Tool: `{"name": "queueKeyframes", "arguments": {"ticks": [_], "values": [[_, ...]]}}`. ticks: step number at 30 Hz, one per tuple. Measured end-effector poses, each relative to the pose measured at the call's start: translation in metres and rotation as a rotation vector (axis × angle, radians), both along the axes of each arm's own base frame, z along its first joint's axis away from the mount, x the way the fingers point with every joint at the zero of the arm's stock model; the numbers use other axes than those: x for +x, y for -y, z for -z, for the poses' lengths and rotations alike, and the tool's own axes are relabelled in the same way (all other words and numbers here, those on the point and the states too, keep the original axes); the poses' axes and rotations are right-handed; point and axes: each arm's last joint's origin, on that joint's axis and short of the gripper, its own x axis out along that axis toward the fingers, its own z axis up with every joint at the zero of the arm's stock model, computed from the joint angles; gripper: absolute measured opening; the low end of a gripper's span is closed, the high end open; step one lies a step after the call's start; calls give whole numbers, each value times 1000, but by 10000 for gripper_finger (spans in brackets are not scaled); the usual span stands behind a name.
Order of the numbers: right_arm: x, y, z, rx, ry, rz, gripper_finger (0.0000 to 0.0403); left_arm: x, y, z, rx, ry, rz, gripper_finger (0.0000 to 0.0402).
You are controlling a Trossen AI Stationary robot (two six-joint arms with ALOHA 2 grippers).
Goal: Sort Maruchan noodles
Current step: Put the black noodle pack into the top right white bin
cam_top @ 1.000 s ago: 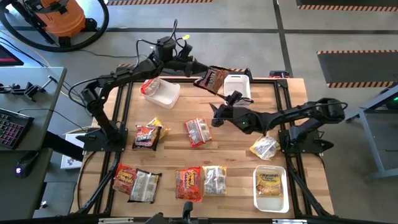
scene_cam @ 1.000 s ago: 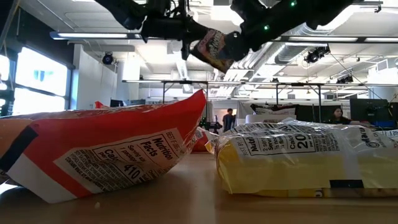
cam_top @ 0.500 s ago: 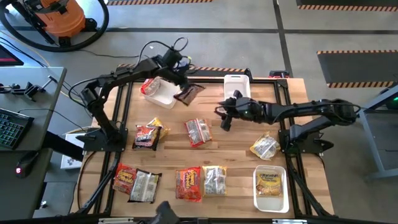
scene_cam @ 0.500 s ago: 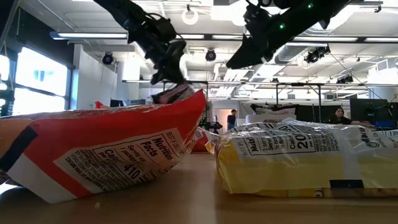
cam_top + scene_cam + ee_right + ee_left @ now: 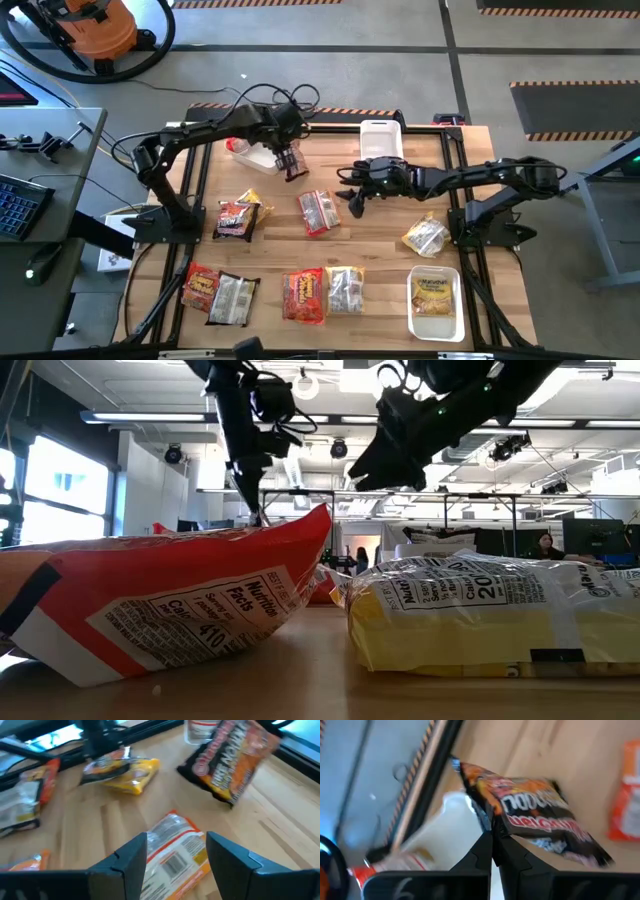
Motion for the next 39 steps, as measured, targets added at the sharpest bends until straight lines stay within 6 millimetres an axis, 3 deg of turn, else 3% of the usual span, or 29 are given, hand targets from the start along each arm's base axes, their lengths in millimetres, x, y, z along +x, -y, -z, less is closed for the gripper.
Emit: {"name": "queueKeyframes", "arguments": {"ticks": [6,14,22,28,33,39], "values": [[13,2,7,33,76,32,192,-7,6,-14,-326,78,-25,0],[25,4,15,72,159,79,249,-6,4,-21,-648,279,-40,0],[34,2,18,156,252,166,266,0,-3,-25,-737,421,-130,0],[42,0,6,-23,167,219,266,3,-5,-27,-775,472,-151,0],[49,6,-11,-259,32,141,266,6,-3,-28,-770,493,-118,0],[55,28,-21,-255,3,38,266,10,-2,-30,-780,518,-87,0]]}}
